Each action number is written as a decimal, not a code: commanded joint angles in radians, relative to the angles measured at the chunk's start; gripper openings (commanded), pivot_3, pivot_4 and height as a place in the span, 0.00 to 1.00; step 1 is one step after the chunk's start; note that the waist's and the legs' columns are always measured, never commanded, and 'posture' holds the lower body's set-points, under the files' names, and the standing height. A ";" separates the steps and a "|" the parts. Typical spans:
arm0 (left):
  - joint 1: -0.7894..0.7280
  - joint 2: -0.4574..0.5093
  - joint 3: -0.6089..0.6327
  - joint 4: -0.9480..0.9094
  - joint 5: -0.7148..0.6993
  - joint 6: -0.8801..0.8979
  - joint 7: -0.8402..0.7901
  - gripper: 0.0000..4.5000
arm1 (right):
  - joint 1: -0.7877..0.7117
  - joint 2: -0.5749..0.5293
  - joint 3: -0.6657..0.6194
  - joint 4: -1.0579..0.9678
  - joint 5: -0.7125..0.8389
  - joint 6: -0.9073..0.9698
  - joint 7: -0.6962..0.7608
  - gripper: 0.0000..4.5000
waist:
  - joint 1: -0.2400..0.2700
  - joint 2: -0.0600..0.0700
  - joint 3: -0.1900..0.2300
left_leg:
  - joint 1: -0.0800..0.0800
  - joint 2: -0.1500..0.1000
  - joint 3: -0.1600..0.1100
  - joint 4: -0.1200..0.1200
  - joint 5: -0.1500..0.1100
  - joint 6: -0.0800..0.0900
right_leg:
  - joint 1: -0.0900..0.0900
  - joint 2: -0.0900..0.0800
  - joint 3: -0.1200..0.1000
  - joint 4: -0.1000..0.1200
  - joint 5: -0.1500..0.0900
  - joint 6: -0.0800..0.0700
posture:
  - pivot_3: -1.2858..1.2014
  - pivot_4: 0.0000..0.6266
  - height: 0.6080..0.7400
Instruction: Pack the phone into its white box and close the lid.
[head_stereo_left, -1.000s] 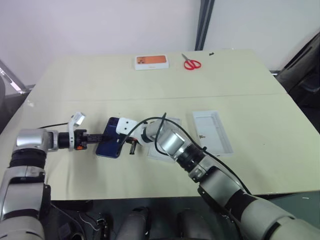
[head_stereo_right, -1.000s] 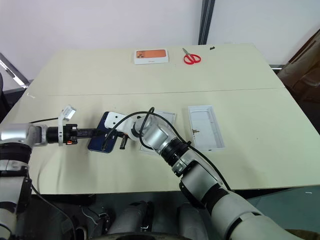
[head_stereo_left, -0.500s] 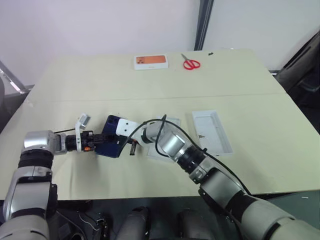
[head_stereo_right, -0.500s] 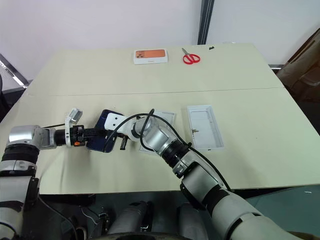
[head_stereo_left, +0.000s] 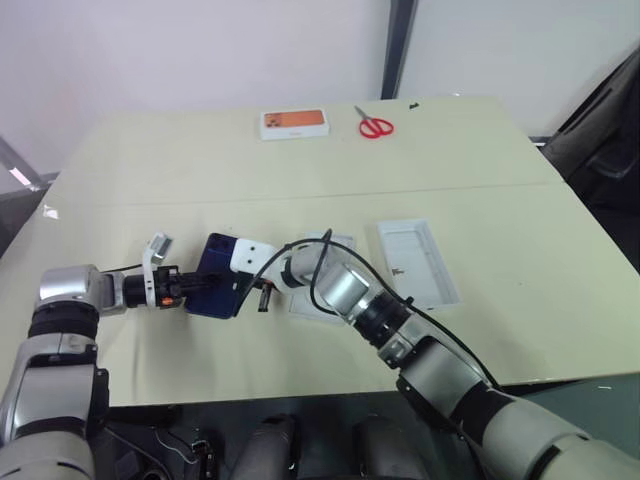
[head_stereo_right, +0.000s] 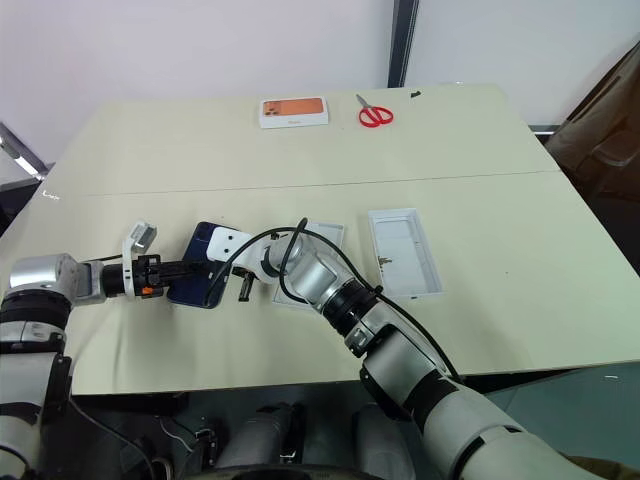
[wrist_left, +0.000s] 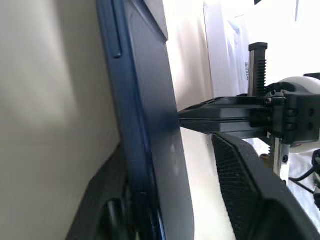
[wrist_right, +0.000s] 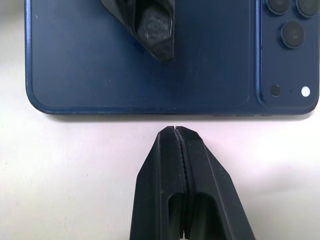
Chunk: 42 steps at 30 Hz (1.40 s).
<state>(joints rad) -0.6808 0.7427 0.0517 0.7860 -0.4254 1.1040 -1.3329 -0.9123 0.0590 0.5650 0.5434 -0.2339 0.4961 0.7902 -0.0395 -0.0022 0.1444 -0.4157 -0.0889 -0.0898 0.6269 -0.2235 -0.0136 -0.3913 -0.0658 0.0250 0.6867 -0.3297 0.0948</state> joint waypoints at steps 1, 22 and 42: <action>0.013 0.012 0.000 -0.004 -0.002 0.023 0.011 0.48 | 0.009 -0.008 0.010 -0.025 -0.012 0.016 0.004 0.00 | -0.002 0.000 0.000 | 0.000 0.000 0.000 0.000 0.000 0.000 | 0.000 0.000 0.000 0.000 0.000 0.000 | 0.52 0.24 0.95; 0.055 -0.037 0.177 -0.136 -0.154 0.096 0.111 0.02 | 0.065 -0.038 -0.156 -0.232 0.136 -0.088 -0.002 0.00 | -0.004 -0.001 0.000 | -0.004 0.000 -0.001 0.000 0.000 0.000 | -0.003 0.000 0.000 -0.001 0.000 0.000 | 0.52 0.24 0.95; 0.152 -0.378 0.617 -0.536 -0.515 0.367 0.597 0.00 | 0.447 -0.525 -0.150 -0.771 0.323 -0.014 0.266 0.90 | -0.005 -0.009 0.004 | -0.012 0.002 0.000 0.002 0.000 0.001 | -0.005 0.001 0.000 -0.001 0.000 0.000 | 0.52 0.24 0.95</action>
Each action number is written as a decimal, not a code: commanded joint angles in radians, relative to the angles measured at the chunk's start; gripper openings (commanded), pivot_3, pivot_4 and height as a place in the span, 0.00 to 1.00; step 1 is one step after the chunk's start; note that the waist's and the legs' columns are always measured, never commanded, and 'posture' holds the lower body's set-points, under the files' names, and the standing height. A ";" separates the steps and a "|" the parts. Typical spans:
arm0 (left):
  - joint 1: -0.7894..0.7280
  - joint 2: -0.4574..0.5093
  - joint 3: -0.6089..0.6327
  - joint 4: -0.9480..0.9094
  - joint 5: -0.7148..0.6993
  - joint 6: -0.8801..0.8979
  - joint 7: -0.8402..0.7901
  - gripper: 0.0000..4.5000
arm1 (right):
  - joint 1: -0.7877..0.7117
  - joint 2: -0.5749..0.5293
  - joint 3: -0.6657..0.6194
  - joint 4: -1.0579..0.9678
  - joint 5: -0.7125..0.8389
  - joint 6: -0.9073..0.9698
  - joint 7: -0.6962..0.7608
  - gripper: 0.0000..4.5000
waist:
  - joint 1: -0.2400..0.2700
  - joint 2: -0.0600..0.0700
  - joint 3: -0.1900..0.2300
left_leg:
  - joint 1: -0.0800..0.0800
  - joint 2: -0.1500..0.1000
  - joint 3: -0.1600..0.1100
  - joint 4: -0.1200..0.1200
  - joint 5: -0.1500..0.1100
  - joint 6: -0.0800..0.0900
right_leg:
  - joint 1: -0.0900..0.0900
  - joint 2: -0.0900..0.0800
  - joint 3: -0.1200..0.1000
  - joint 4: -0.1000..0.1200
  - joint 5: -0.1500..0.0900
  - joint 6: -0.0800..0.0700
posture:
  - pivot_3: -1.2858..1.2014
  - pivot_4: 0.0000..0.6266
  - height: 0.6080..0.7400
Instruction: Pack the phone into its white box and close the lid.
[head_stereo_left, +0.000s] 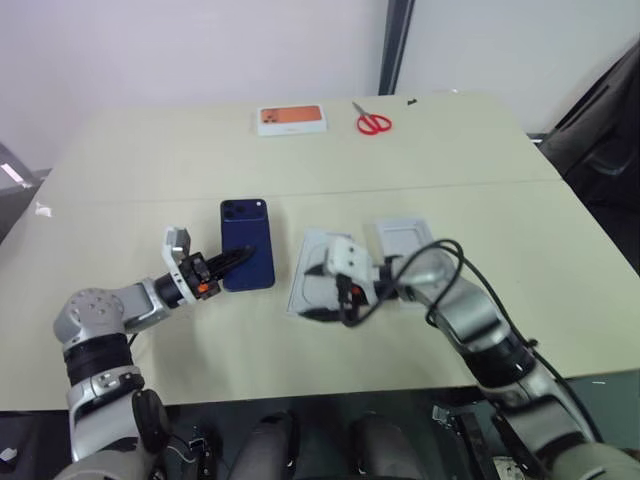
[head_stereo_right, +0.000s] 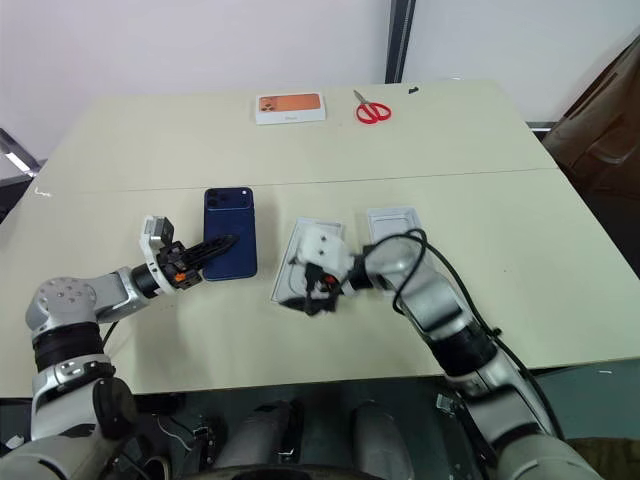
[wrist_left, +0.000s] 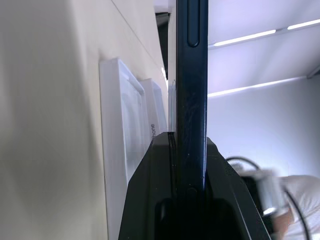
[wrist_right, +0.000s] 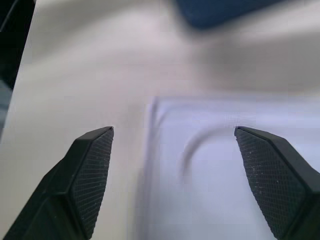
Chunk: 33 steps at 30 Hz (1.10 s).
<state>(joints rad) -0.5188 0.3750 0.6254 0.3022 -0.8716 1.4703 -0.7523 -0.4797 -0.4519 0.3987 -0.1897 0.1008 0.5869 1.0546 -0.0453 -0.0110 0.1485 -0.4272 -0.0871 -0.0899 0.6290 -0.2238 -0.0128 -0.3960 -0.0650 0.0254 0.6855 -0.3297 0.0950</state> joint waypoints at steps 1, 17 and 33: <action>-0.005 -0.018 0.043 -0.057 -0.076 -0.001 0.026 0.00 | 0.025 -0.025 0.027 -0.031 -0.026 -0.141 0.003 0.90 | 0.002 0.000 0.000 | 0.000 0.000 0.000 0.000 0.000 0.000 | 0.000 0.000 0.000 0.000 0.000 0.000 | 0.52 0.24 0.95; 0.039 -0.033 0.007 -0.099 -0.136 -0.023 0.081 0.00 | 0.041 -0.018 0.042 0.037 -0.066 -0.246 -0.045 0.39 | 0.029 -0.001 0.000 | 0.000 0.000 0.000 0.002 0.002 -0.004 | 0.003 0.000 0.000 -0.002 0.000 0.000 | 0.52 0.24 0.95; 0.054 -0.008 -0.033 -0.067 -0.140 -0.061 0.063 0.00 | 0.036 -0.009 0.057 0.063 -0.077 -0.280 -0.032 0.01 | 0.031 -0.001 0.000 | 0.000 0.000 0.000 0.002 0.002 -0.004 | 0.003 0.000 0.000 -0.003 0.000 0.000 | 0.52 0.24 0.95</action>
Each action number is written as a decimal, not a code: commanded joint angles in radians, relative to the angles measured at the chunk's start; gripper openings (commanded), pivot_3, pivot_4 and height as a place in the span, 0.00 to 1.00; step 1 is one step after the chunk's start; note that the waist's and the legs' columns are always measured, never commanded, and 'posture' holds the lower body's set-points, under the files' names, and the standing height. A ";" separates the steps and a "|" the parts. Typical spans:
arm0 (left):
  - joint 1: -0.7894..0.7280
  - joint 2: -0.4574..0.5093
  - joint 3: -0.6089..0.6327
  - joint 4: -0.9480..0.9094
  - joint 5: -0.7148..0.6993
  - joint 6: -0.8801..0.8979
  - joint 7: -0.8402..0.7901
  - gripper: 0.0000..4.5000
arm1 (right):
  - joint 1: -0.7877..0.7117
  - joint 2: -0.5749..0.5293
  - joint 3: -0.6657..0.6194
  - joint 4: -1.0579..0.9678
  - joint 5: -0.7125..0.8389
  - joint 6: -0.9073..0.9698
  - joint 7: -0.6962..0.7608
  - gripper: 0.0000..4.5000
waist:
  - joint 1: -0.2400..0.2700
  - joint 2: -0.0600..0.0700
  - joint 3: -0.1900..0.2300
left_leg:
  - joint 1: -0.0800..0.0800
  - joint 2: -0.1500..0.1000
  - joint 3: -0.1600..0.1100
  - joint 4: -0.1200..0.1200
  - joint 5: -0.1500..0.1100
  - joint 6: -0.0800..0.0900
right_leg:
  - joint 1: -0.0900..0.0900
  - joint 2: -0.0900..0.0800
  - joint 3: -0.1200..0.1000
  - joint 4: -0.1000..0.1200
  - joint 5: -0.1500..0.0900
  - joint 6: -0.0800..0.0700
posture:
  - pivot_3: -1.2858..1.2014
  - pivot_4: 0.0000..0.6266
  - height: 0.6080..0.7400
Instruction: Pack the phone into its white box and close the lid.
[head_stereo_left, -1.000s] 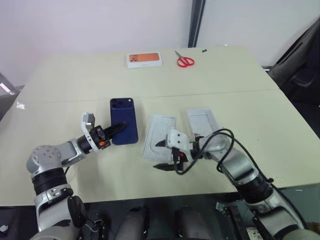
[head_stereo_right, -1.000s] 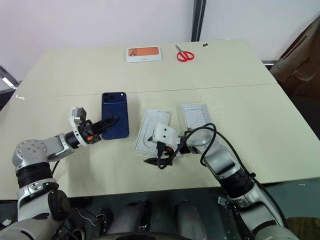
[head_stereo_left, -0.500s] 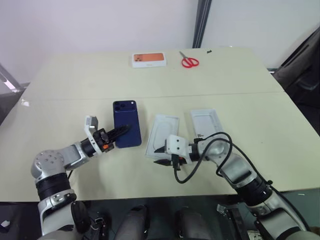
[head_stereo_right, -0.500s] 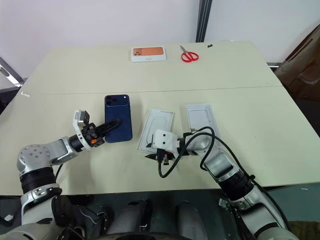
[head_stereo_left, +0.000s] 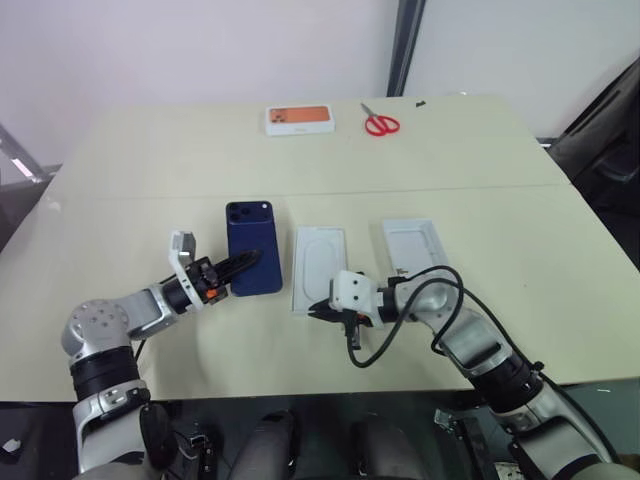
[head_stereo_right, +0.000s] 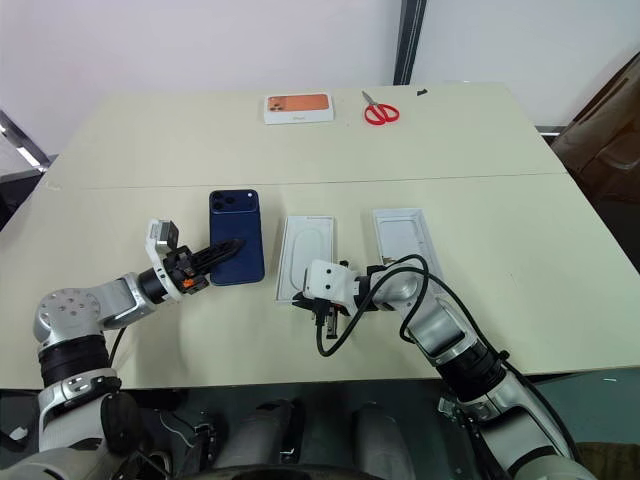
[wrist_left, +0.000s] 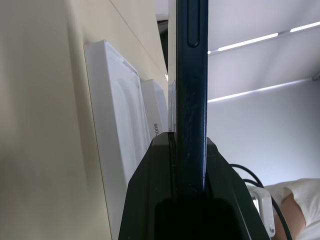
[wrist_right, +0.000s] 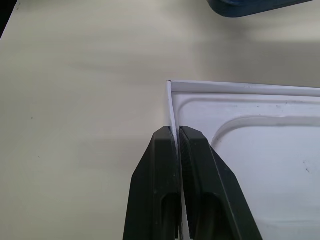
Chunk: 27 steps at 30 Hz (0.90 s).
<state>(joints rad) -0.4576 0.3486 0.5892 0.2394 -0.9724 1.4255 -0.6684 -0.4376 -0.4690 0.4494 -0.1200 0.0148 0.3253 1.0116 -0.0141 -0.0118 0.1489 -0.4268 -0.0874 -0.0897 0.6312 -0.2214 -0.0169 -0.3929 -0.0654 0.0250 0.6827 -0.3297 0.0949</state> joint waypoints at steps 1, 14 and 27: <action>-0.008 0.020 0.002 -0.002 -0.040 -0.017 -0.022 0.00 | -0.009 0.011 0.007 -0.003 0.007 -0.021 0.010 0.01 | 0.000 0.000 0.000 | 0.000 0.000 0.000 0.000 0.000 0.000 | 0.000 0.000 0.000 0.000 0.000 0.000 | 0.52 0.24 0.95; -0.055 -0.002 -0.002 0.003 -0.051 -0.033 0.022 0.00 | -0.117 0.178 0.047 0.069 -0.028 0.090 -0.070 0.01 | -0.001 0.000 0.000 | 0.000 0.000 0.000 0.000 0.000 0.000 | 0.000 0.000 0.000 0.000 0.000 0.000 | 0.52 0.24 0.95; -0.096 -0.035 -0.110 0.000 -0.034 -0.035 0.052 0.00 | -0.075 0.019 -0.103 -0.054 0.119 0.114 0.047 0.68 | 0.001 0.000 0.000 | 0.000 0.000 0.000 0.000 0.000 0.000 | 0.000 0.000 0.000 0.000 0.000 0.000 | 0.52 0.24 0.95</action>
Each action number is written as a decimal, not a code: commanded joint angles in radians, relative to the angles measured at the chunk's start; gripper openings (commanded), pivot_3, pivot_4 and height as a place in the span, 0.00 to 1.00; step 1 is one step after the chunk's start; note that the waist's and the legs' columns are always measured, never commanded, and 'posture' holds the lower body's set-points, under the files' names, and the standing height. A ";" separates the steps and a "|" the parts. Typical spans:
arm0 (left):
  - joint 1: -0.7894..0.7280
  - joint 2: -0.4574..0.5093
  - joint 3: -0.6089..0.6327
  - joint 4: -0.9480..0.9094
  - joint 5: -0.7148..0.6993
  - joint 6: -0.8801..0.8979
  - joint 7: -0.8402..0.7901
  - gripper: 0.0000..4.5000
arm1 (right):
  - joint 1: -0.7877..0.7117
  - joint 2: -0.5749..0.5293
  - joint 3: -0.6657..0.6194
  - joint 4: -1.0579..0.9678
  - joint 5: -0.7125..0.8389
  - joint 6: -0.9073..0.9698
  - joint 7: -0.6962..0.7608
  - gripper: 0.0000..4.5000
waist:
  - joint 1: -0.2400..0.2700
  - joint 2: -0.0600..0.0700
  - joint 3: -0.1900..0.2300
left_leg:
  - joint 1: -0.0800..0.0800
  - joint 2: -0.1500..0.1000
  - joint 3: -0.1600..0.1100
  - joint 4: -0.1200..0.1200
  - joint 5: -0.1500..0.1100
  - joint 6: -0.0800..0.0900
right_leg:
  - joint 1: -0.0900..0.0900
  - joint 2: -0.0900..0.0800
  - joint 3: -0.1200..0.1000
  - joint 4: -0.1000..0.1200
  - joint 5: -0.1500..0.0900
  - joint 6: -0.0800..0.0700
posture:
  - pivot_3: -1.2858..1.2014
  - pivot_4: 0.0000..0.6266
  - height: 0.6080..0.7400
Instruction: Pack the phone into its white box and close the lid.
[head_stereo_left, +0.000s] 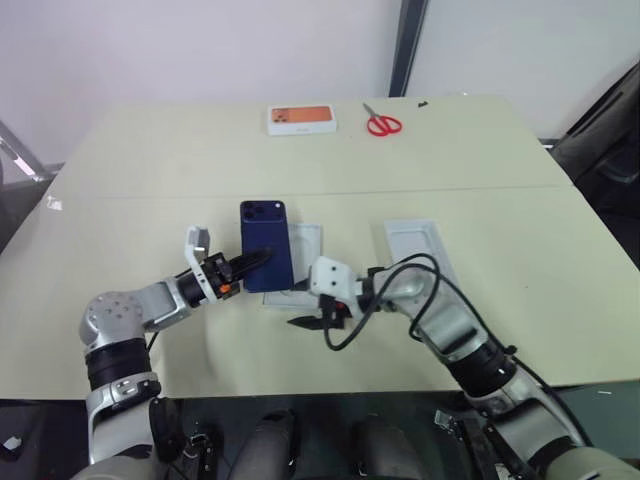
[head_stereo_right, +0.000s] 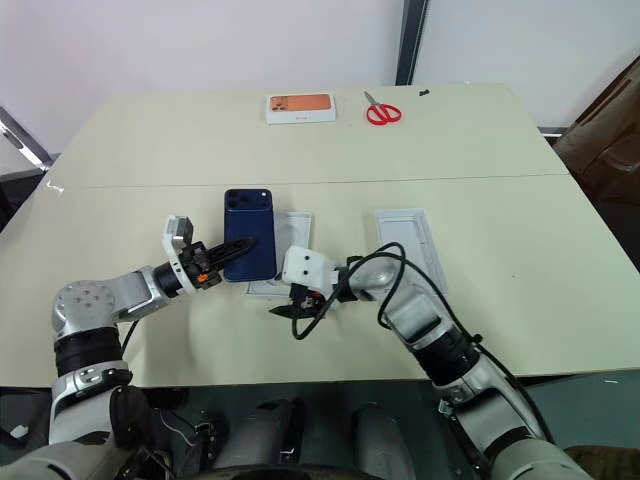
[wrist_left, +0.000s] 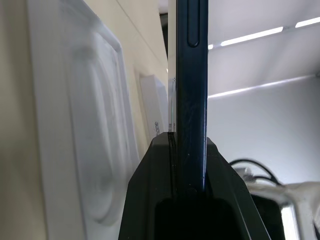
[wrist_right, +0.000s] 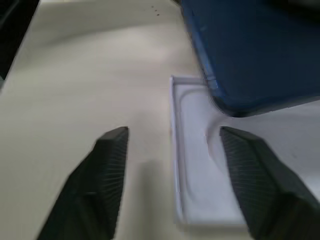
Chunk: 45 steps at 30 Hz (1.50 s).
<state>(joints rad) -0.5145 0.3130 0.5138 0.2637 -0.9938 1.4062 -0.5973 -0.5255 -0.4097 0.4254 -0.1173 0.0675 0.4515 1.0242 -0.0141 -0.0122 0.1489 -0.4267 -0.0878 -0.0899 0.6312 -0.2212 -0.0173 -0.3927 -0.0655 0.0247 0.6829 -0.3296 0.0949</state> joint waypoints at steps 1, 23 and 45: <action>-0.047 0.001 -0.050 -0.017 -0.006 -0.025 -0.023 0.00 | 0.022 -0.059 -0.094 -0.058 0.077 -0.014 0.042 0.68 | 0.001 0.000 0.000 | 0.000 0.000 0.000 0.000 0.000 0.000 | 0.000 0.000 0.000 0.000 0.000 0.000 | 0.52 0.24 0.95; -0.096 0.101 -0.159 0.034 0.044 -0.027 -0.109 0.99 | 0.005 -0.108 -0.117 0.108 0.007 -0.150 -0.032 0.70 | 0.000 -0.001 0.001 | 0.000 0.000 0.001 0.000 0.000 0.000 | 0.000 0.000 0.000 0.000 0.000 0.000 | 0.52 0.24 0.95; -0.038 0.250 -0.153 -0.055 0.107 -0.150 -0.121 0.69 | -0.040 -0.054 -0.147 0.195 -0.030 -0.175 -0.104 0.28 | 0.000 -0.001 0.001 | 0.000 0.000 0.001 0.000 0.000 0.000 | 0.000 0.000 0.000 0.000 0.000 0.000 | 0.52 0.24 0.95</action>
<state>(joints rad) -0.5516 0.5521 0.3688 0.2326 -0.9170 1.3215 -0.7148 -0.5373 -0.4769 0.3072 0.0818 0.0388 0.2914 0.9454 -0.0143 -0.0128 0.1495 -0.4266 -0.0875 -0.0892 0.6310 -0.2211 -0.0173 -0.3930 -0.0654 0.0252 0.6830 -0.3296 0.0949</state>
